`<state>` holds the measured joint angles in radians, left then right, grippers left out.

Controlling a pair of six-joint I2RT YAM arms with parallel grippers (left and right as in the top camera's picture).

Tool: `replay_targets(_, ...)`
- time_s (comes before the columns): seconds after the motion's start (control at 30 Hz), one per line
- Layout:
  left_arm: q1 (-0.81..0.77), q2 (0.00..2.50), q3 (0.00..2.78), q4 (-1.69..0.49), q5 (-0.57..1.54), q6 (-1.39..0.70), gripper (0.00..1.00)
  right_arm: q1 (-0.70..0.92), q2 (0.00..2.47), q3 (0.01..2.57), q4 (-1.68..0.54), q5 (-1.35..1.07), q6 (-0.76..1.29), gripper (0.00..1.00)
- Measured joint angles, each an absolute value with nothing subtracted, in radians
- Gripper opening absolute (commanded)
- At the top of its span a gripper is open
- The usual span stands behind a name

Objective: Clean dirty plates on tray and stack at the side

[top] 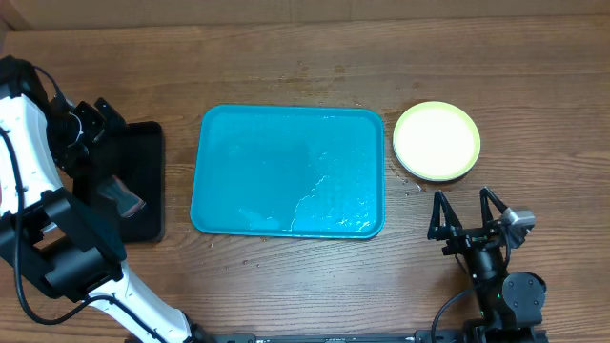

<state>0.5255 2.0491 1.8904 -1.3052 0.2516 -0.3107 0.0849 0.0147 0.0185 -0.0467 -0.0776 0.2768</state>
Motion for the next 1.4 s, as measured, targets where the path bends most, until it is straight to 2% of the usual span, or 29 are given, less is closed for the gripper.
replay_targets(0.27, 0.525, 2.049, 1.890, -1.305, 0.251, -0.311, 1.00, 0.085, 0.015, 0.019, -0.082, -0.078, 0.176, 1.00)
replay_targets(1.4, 0.525, 2.049, 1.890, -1.333, 0.213, -0.303, 0.99, 0.085, 0.015, 0.019, -0.082, -0.078, 0.157, 1.00)
